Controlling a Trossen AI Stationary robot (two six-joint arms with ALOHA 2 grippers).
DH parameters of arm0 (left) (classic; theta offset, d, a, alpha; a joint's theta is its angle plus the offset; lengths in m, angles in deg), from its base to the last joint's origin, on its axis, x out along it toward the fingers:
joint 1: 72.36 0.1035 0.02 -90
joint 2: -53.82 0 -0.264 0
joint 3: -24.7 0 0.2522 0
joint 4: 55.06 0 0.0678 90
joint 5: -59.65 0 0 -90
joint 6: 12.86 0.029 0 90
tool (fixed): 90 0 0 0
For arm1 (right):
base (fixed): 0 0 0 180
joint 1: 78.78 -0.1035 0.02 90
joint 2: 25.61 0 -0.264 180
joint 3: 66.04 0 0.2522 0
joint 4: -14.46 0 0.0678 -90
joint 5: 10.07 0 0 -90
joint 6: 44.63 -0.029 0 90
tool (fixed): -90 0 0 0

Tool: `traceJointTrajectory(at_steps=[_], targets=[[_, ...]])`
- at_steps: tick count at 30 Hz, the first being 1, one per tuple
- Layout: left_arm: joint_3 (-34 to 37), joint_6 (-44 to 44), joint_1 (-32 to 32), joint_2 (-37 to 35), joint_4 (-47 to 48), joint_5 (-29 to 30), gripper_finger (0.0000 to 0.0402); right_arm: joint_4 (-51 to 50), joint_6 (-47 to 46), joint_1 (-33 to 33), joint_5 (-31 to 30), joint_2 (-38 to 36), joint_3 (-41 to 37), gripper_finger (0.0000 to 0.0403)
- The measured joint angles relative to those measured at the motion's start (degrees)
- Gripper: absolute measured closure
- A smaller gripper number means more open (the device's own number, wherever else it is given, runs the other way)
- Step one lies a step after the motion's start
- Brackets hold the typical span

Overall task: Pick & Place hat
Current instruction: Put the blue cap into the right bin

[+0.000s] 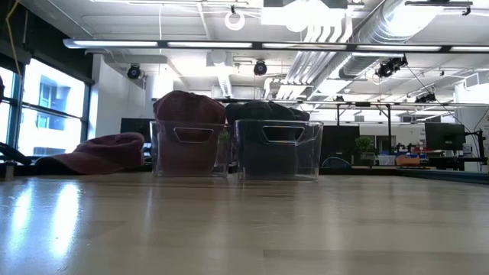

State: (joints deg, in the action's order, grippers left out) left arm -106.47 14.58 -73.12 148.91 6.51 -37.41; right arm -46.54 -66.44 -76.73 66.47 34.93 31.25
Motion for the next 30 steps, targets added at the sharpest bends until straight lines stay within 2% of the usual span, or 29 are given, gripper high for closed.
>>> traceJointTrajectory(at_steps=[4, 8, 12, 16, 21, 27, 30], targets=[[-0.09, 0.97, -0.14, -0.15, -0.11, -1.72, 0.0401, 5.49, 1.06, 0.11, 4.31, -3.13, 0.07, 0.0397], [-0.09, 2.2, -0.34, -0.09, 0.14, -1.96, 0.0401, 5.99, -0.88, 0.13, 9.65, -4.8, 0.09, 0.0396], [-0.09, 4.15, -0.17, -0.09, -0.31, -1.1, 0.0401, 6.14, -3.11, 0.09, 14.93, -5.07, 0.09, 0.0391], [-0.09, 6.74, -0.23, -0.09, -0.27, 3.11, 0.0401, 6.41, -3.27, -0.9, 21.76, -2.85, 0.09, 0.039], [-0.09, 10.29, -0.17, -0.09, 0.0, 8.93, 0.0401, 8.04, -3.54, -3.91, 20.45, 1.31, 0.02, 0.04], [-0.07, 14.26, -0.91, -0.09, 1.08, 10.47, 0.0401, 13.48, -1.78, -8.79, 29.73, 3.47, 0.0, 0.0398], [-0.07, 16.94, -2.39, -0.07, 2.01, 11.2, 0.0401, 12.24, -1.94, -10.05, 28.61, 3.6, 0.0, 0.0401]])
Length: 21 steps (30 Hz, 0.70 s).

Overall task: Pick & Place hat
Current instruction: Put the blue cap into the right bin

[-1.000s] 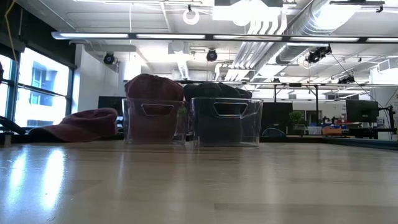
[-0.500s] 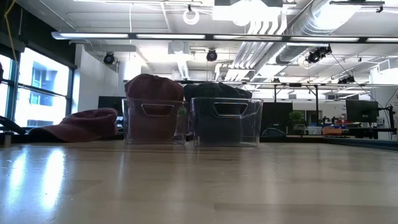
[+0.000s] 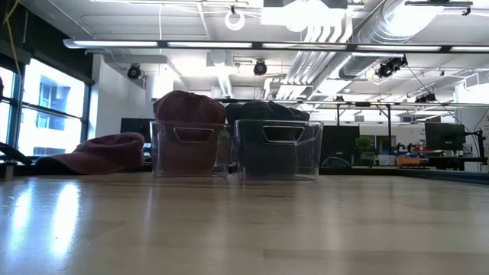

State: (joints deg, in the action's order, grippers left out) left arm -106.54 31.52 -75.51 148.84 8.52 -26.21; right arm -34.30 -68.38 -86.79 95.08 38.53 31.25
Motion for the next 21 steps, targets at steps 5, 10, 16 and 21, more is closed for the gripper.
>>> traceJointTrajectory(at_steps=[5, 10, 16, 21], targets=[[-0.07, 1.92, -2.27, 1.02, 1.18, 1.36, 0.0401, -0.63, 0.36, -1.18, -12.8, -1.75, 0.0, 0.04], [0.06, 1.91, -3.95, 1.44, 0.2, 1.66, 0.0401, -8.81, -2.9, -1.08, -27.61, -2.52, 0.04, 0.04], [0.11, 1.46, -5.24, 1.55, 0.33, 2.82, 0.0401, -13.45, -2.98, -1.23, -34.23, -2.18, 0.02, 0.0401], [-0.01, -0.94, -5.15, 1.98, -0.04, 2.44, 0.0401, -5.64, -0.36, -1.09, -31.76, -3.49, 0.12, 0.0402]])
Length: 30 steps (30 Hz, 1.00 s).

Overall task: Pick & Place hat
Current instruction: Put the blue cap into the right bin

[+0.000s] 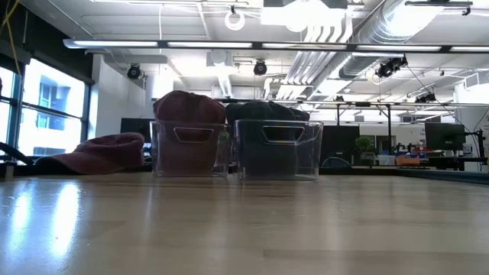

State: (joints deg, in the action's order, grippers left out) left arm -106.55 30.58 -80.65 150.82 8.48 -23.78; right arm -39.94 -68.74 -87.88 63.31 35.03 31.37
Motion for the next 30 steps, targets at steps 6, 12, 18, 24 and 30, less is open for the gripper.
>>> traceJointTrajectory(at_steps=[6, 12, 18, 24, 30], targets=[[0.01, -0.28, -0.03, 0.2, 0.1, -0.07, 0.0401, -1.59, 2.32, -0.09, 19.51, 1.26, -0.03, 0.0402], [0.06, -0.77, -0.02, 0.92, 0.11, -0.91, 0.0401, -12.28, 0.39, -0.04, 6.16, 2.84, -0.14, 0.0402], [0.06, -2.57, 0.15, 0.88, 0.17, -1.2, 0.0401, -13.42, -0.68, 0.15, -1.05, 2.62, -0.14, 0.0399], [0.05, -8.8, 0.59, 0.86, -0.11, -2.61, 0.0401, -8.45, 0.54, -0.14, 3.52, 2.14, -0.14, 0.0401], [0.04, -19.58, 4.53, 0.66, -0.22, -11.86, 0.0401, -1.54, 1.05, -0.28, 4.51, -1.5, -0.14, 0.037]])
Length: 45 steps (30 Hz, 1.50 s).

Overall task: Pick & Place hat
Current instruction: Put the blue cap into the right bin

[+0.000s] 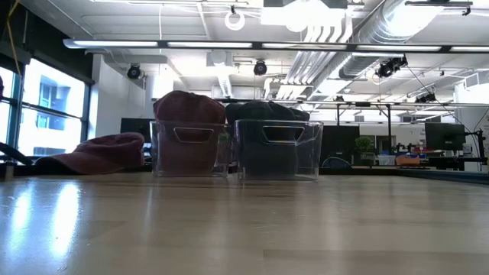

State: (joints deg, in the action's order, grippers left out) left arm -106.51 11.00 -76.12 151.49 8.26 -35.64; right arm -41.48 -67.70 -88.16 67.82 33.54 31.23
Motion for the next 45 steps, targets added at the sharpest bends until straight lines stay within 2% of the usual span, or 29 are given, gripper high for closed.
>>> traceJointTrajectory(at_steps=[4, 9, 13, 17, 20, 24, 34, 41, 45], targets=[[-0.1, -5.53, 3.73, -1.09, -0.64, -5.27, 0.0401, 3.45, 0.0, -0.02, 0.66, -3.65, 0.0, 0.0322], [-0.02, -9.9, 8.56, -0.81, 0.32, -12.11, 0.0401, 3.8, -0.01, -0.02, 6.05, -8.37, 0.0, 0.0252], [0.76, -10.85, 11.22, -0.97, -1.07, -17.02, 0.0401, 2.23, -1.18, -0.04, 10.32, -11.68, 0.05, 0.0217], [6.37, -13.46, 12.79, -1.56, -5.0, -21.27, 0.0401, -5.76, -1.24, -0.04, 11.19, -13.17, 0.11, 0.0211], [12.0, -15.75, 13.15, -3.8, -10.31, -21.81, 0.0401, -11.81, 0.45, -0.04, 10.27, -12.47, 0.04, 0.021], [17.92, -17.84, 13.12, -7.11, -16.9, -22.49, 0.0401, -14.13, 5.6, -0.04, 11.51, -9.12, 0.04, 0.0209], [18.83, -20.06, 13.12, -8.04, -19.5, -21.11, 0.0401, -14.18, 16.64, -0.02, 12.44, -0.05, -0.02, 0.0181], [18.82, -20.11, 13.12, -8.48, -19.37, -19.9, 0.0401, -15.0, 13.38, -0.02, 12.1, 2.1, -0.02, 0.0186], [18.82, -20.09, 13.12, -8.48, -19.02, -20.0, 0.0401, -12.24, 8.44, -0.02, 16.1, 0.08, -0.02, 0.0183]])
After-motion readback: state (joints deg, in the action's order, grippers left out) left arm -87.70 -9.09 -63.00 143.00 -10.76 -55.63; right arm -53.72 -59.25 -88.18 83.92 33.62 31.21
